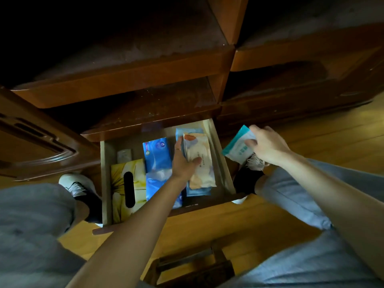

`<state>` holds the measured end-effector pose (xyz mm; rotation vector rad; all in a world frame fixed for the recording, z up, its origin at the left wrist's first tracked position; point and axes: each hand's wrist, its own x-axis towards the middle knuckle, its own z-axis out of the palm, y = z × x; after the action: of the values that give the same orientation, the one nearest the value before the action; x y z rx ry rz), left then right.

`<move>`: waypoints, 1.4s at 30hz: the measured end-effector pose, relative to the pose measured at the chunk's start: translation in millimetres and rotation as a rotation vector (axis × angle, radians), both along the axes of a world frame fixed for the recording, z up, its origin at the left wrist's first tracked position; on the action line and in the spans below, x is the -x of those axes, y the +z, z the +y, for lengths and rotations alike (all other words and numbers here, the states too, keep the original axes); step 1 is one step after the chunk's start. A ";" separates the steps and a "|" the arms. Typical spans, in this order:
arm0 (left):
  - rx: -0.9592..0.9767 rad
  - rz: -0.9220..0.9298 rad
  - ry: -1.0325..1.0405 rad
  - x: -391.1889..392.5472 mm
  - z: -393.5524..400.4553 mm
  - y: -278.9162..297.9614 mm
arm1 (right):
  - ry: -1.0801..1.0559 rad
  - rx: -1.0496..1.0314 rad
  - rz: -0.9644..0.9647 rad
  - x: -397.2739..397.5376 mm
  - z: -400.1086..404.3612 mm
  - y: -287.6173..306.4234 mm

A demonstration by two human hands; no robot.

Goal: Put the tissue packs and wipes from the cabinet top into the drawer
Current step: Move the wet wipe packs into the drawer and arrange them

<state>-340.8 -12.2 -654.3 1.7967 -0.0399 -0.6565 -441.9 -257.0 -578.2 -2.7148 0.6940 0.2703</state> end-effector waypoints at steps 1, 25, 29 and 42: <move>-0.018 0.029 0.000 4.3 -5.4 -7.9 | -0.030 -0.029 0.021 4.0 -1.0 -0.9; -0.096 0.510 0.173 20.4 -14.2 -53.0 | 0.424 -0.046 0.076 -55.4 61.3 -39.1; 0.050 0.608 0.262 15.3 -7.9 -48.3 | 0.702 0.238 0.345 -74.0 93.0 -75.5; -0.147 0.734 0.110 39.2 -0.9 -48.2 | 0.650 0.534 0.449 -70.4 122.1 -110.0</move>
<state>-380.0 -13.0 -702.5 1.5824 0.6089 -1.2229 -371.5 -134.8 -688.2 -3.3639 -0.0788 0.9919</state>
